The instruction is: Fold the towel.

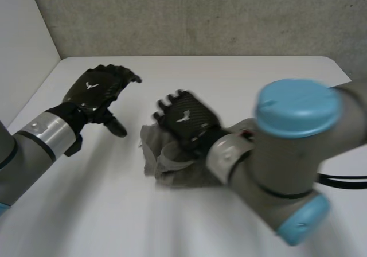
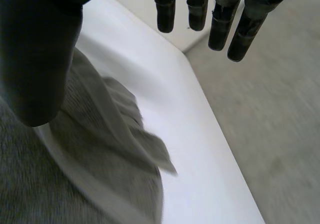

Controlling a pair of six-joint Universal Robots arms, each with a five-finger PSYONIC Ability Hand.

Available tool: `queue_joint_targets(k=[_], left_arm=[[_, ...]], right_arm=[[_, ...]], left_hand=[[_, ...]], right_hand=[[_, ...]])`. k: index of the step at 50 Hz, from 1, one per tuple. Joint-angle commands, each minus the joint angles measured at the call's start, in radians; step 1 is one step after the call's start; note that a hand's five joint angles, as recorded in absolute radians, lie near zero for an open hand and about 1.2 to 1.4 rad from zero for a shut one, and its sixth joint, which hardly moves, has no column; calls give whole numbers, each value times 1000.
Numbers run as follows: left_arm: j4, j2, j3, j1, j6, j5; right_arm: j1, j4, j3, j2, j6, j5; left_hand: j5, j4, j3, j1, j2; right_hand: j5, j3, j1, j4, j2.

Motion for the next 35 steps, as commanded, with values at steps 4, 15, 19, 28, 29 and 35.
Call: queue_joint_targets(k=[4, 15, 19, 28, 29, 35], left_arm=[[0, -46, 46, -169, -77, 0], [0, -254, 121, -362, -67, -89], [0, -350, 184, -402, -61, -152], [12, -477, 330, -408, -60, -258], [24, -486, 340, -405, -60, -265], [104, -498, 347, -393, -43, -298]], right_arm=[[-280, -7, 334, -215, 139, -39], [-447, -148, 543, -216, 204, -193], [-449, -223, 552, -144, 248, -197], [-446, -263, 563, -90, 248, -199], [-446, -263, 563, -90, 248, -199], [-444, -263, 571, -62, 241, -199]], left_hand=[[-18, -59, -52, -54, -51], [-12, -59, -52, -48, -45], [-9, -59, -52, -45, -42], [-3, -59, -52, -39, -36], [-3, -59, -52, -39, -36], [-3, -59, -52, -39, -36]], right_hand=[[-64, -43, -70, -76, -79], [-64, -43, -70, -76, -79], [-64, -43, -70, -76, -79], [49, -43, 43, -76, 34], [49, -43, 43, -76, 34], [49, -43, 43, -76, 34]])
